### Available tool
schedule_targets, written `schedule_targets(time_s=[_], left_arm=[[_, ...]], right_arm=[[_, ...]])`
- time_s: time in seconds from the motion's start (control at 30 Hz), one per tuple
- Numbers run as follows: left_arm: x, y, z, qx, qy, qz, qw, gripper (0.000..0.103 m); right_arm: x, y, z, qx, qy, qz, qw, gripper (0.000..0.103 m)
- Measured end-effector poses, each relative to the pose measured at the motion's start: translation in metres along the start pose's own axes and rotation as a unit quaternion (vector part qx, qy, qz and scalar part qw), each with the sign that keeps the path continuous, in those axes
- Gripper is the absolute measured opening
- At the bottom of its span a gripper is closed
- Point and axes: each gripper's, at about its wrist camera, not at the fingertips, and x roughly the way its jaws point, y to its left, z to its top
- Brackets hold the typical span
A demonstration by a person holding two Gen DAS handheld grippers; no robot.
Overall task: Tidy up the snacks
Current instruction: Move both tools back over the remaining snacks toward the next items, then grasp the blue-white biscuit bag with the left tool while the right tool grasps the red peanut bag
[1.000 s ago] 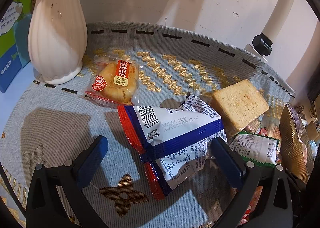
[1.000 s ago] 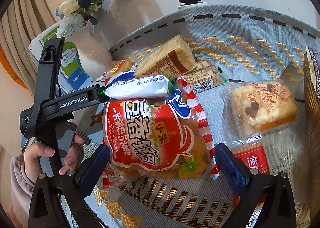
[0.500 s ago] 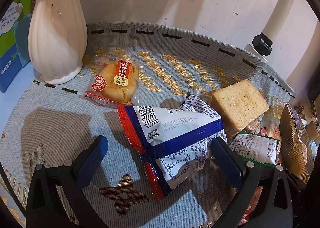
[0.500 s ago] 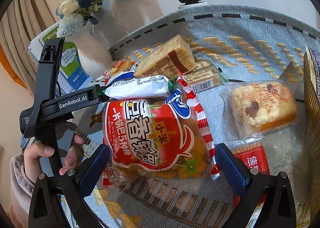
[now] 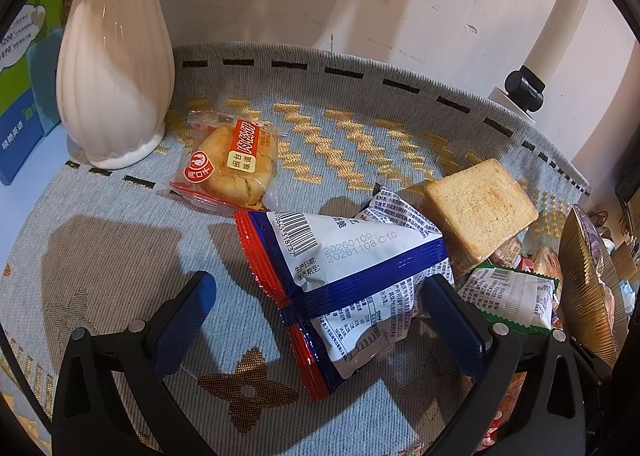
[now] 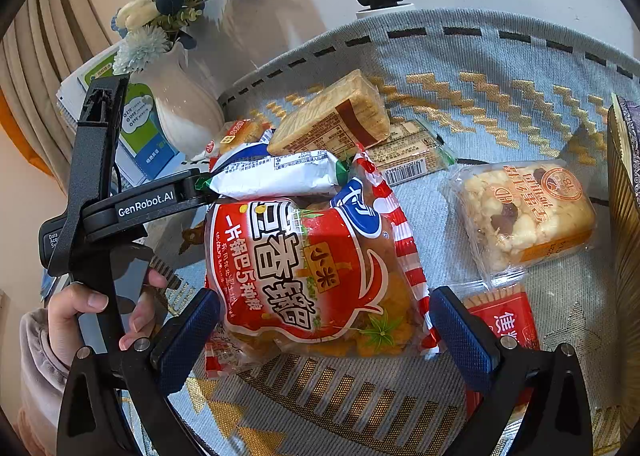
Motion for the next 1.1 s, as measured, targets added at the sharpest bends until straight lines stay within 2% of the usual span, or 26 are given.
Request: schedule_targets(time_s=[0.73,1.1], left_arm=[[0.000,-0.001,0.000,0.000,0.000,0.000,1.0000,0.103],[-0.001,0.002,0.002,-0.009,-0.004,-0.011,0.9999,0.103]], right_arm=[[0.001,0.001,0.000,-0.001,0.001,-0.001,1.000,0.103],[-0.005,-0.013,0.002,0.031,-0.016,0.023,0.999,0.103]])
